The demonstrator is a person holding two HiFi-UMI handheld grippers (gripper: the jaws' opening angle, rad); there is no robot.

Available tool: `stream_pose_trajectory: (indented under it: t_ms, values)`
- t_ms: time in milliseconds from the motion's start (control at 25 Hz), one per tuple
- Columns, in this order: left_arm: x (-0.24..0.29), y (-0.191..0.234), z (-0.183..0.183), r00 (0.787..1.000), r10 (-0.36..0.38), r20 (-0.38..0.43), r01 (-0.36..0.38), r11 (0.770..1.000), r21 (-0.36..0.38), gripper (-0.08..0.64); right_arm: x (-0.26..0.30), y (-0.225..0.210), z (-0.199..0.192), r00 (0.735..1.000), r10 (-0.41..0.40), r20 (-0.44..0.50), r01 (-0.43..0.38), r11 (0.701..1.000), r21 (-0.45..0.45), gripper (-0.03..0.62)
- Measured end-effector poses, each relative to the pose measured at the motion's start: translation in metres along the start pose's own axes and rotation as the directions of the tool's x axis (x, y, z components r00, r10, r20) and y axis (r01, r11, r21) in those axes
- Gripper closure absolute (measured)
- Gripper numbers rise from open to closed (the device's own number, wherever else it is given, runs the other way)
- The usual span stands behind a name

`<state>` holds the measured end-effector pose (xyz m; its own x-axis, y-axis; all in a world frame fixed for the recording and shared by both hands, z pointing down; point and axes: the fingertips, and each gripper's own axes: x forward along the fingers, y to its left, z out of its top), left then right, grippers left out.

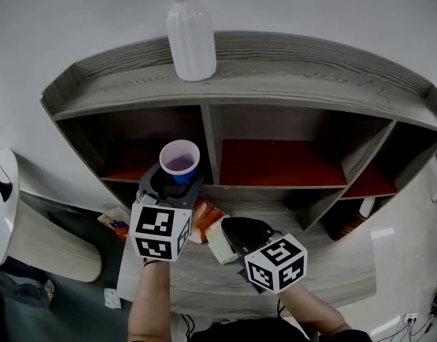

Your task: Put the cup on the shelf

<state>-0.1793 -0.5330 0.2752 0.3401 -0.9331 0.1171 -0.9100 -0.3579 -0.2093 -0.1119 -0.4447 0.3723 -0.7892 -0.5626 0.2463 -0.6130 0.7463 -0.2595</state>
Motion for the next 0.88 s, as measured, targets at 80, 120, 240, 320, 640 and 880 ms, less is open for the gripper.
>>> stream_pose_trajectory:
  t_ms: [80,120,240,320,640,880]
  values:
    - [0.001,0.001,-0.003,1.0,0.003,-0.015,-0.003,1.0,0.012,0.264,0.0,-0.002,0.0,1.0,-0.003,0.0,0.003,1.0,0.001,0.594]
    - [0.001,0.001,-0.004,1.0,0.003,-0.019,-0.003,1.0,0.021,0.256,0.0,-0.002,-0.001,1.0,-0.004,-0.001,0.004,1.0,0.002,0.594]
    - [0.0,0.001,-0.003,1.0,0.004,-0.001,-0.004,1.0,0.03,0.218,0.002,-0.002,-0.001,1.0,-0.002,-0.003,0.002,1.0,0.011,0.594]
    - [-0.003,0.0,0.0,1.0,0.003,0.022,-0.003,1.0,0.023,0.204,0.003,0.0,-0.001,1.0,0.006,-0.001,-0.006,1.0,0.015,0.594]
    - [-0.046,-0.002,-0.004,0.99,0.056,0.131,-0.043,0.994,-0.098,0.201,0.004,-0.001,-0.002,1.0,-0.008,-0.006,0.008,1.0,0.013,0.594]
    - [-0.05,-0.016,-0.002,0.984,0.018,0.176,0.004,0.992,-0.123,0.343,0.006,0.002,-0.003,1.0,-0.007,-0.011,0.007,1.0,0.006,0.594]
